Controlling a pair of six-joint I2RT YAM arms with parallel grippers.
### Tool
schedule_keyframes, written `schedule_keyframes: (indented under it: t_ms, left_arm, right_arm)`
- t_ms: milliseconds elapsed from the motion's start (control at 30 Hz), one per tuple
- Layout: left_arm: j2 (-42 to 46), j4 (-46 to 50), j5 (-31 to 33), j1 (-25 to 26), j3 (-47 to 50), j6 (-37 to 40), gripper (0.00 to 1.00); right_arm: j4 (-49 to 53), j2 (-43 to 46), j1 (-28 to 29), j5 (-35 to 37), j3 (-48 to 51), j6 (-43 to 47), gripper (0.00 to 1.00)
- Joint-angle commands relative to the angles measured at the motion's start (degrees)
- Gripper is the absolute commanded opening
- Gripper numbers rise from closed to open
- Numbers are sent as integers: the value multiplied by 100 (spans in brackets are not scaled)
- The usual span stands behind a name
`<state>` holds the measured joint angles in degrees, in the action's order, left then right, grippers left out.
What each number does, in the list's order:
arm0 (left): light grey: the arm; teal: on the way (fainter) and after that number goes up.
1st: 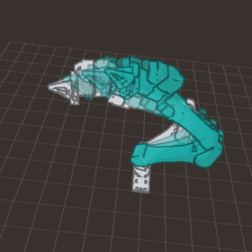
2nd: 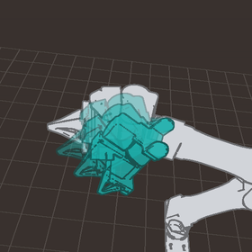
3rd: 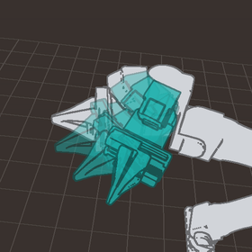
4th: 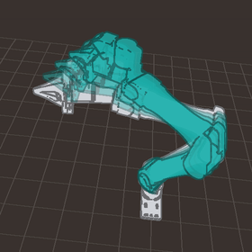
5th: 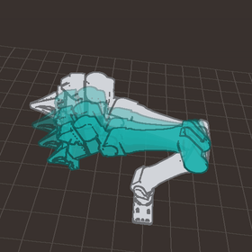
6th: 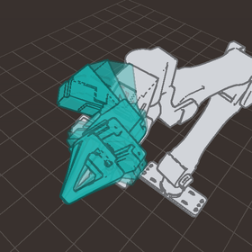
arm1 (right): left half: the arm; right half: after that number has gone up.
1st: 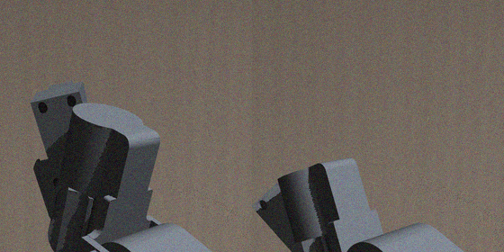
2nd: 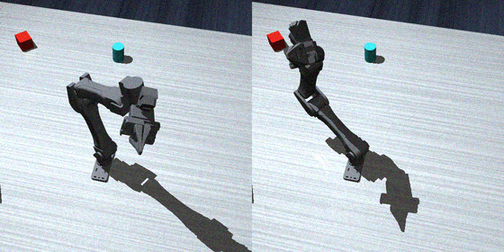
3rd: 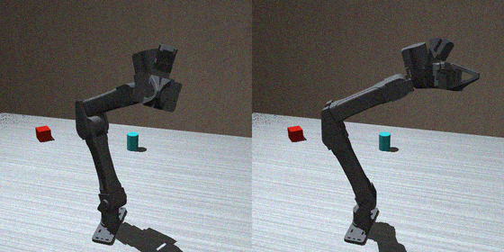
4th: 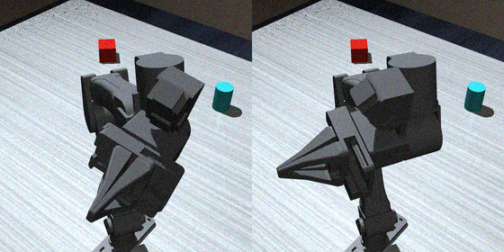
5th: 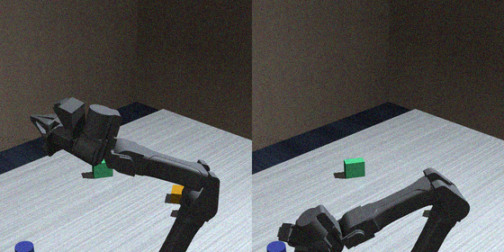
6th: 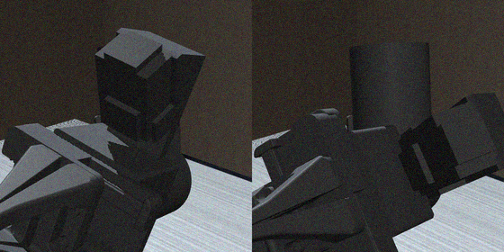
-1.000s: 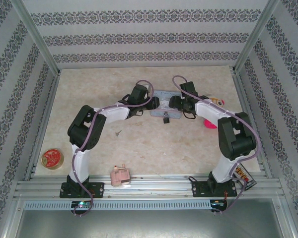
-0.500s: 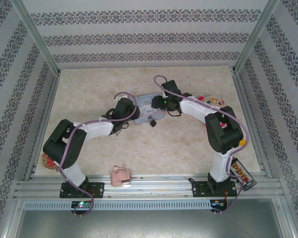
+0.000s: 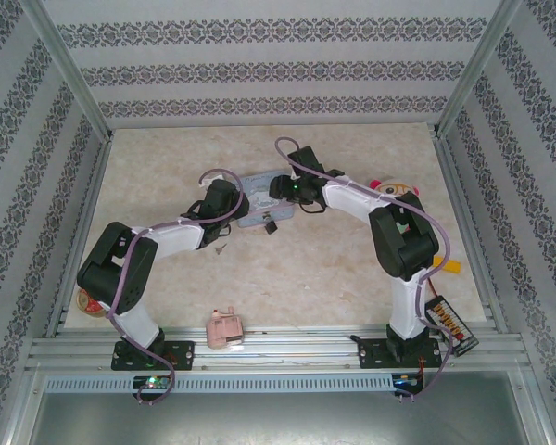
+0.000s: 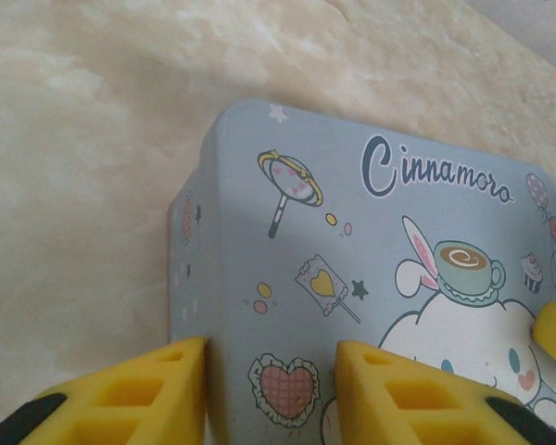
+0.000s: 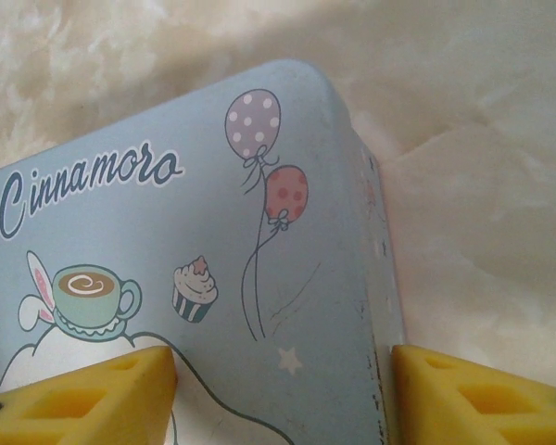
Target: Unlock a padlock with a key
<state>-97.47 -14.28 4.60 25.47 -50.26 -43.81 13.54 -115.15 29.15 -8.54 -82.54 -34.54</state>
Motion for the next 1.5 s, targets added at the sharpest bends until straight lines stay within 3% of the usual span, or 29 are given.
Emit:
schedule_keyframes:
  t_ms: [0,267,433,600,933,1467]
  left_arm:
    - [12,-262,-454,91,-147,-23,42]
    - [633,-23,-252,-29,31,87,57]
    - [1178,604,-44,-115,106,194,64]
    - [1623,1898,-33,-244,34,544,64]
    - [1995,3923,-85,-316,279,997,49]
    - [1352,3305,-585,-318,729,631,35]
  right_arm:
    - [84,-106,333,-499,-192,35,67]
    - [506,320,267,77,-80,341,77]
    - [718,837,267,693,268,491,98]
    - [1096,1360,332,1386,552,545,98]
    - [2155,1979,781,2854,761,436,98]
    - [1908,2556,886,3232,1349,159,98]
